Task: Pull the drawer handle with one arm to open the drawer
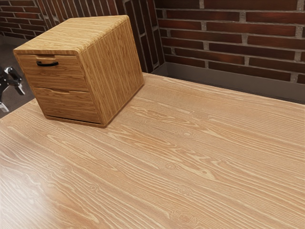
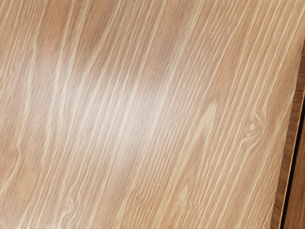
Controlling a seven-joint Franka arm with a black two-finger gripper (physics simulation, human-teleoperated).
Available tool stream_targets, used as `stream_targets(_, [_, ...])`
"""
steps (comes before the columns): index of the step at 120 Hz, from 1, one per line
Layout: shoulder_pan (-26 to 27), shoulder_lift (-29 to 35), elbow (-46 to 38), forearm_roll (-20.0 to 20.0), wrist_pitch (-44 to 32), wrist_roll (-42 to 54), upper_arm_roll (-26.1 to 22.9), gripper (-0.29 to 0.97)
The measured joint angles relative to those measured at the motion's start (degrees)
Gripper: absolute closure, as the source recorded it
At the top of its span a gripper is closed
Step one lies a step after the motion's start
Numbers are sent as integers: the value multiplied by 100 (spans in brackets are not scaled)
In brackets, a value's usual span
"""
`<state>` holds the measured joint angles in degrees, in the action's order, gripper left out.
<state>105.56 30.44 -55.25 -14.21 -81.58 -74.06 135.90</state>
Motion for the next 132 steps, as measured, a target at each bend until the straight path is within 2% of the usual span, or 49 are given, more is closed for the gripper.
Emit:
stream_targets(46, [-226,-155,-76,-6,599,-121,15,0])
stream_targets(59, [-867,-585,-122,-28,687,-143,-84,0])
stream_targets(70, [-1031,-1033,-153,-59,825,-159,-123,0])
stream_targets(93, [-784,-1115,-241,-90,1147,-185,-131,0])
stream_targets(114, [-12,-1160,-240,-189,1353,-202,-64,0])
stream_targets(132, [173,-1100,-216,-145,403,-65,-139,0])
